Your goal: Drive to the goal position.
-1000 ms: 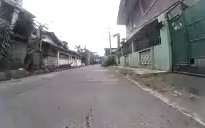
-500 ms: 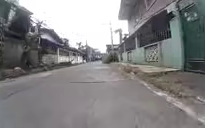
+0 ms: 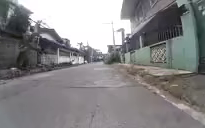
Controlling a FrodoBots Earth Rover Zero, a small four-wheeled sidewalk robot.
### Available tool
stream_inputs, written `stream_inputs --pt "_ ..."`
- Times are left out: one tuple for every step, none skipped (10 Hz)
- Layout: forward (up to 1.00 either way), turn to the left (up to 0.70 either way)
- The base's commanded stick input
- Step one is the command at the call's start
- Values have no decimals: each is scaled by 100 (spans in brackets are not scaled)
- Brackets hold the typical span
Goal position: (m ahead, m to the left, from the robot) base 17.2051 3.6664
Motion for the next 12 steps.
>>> stream_inputs --pt "100 -21" --pt "100 -39" --pt "100 -39" --pt "100 -39" --pt "100 -24" --pt "100 1" --pt "100 1" --pt "100 1" --pt "100 1" --pt "100 1" --pt "100 1" --pt "100 1"
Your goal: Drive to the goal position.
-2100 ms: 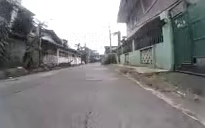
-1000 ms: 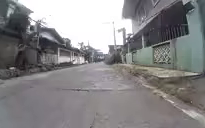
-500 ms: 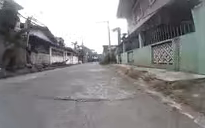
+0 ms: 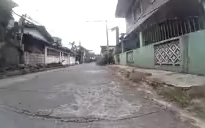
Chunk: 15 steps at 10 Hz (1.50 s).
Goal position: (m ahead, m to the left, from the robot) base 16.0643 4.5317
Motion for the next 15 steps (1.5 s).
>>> stream_inputs --pt "100 1" --pt "100 1" --pt "100 1" --pt "100 1" --pt "100 1" --pt "100 1" --pt "100 1" --pt "100 1" --pt "100 1" --pt "100 1" --pt "100 1" --pt "100 1" --pt "100 1" --pt "100 1" --pt "100 1"
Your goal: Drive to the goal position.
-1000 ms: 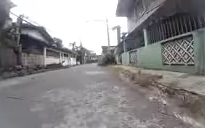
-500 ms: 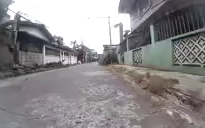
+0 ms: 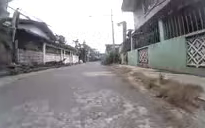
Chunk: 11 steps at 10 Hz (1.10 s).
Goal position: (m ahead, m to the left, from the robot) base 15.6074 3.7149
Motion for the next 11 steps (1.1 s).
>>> stream_inputs --pt "100 1" --pt "100 1" --pt "100 35" --pt "100 41" --pt "100 9" --pt "100 1" --pt "100 1" --pt "100 1" --pt "100 1" --pt "100 1" --pt "100 1"
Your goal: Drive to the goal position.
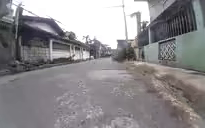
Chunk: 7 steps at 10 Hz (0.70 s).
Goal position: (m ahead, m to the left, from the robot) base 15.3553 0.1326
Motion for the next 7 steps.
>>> stream_inputs --pt "100 1" --pt "100 1" --pt "100 1" --pt "100 1" --pt "100 -12" --pt "100 -39" --pt "100 -37"
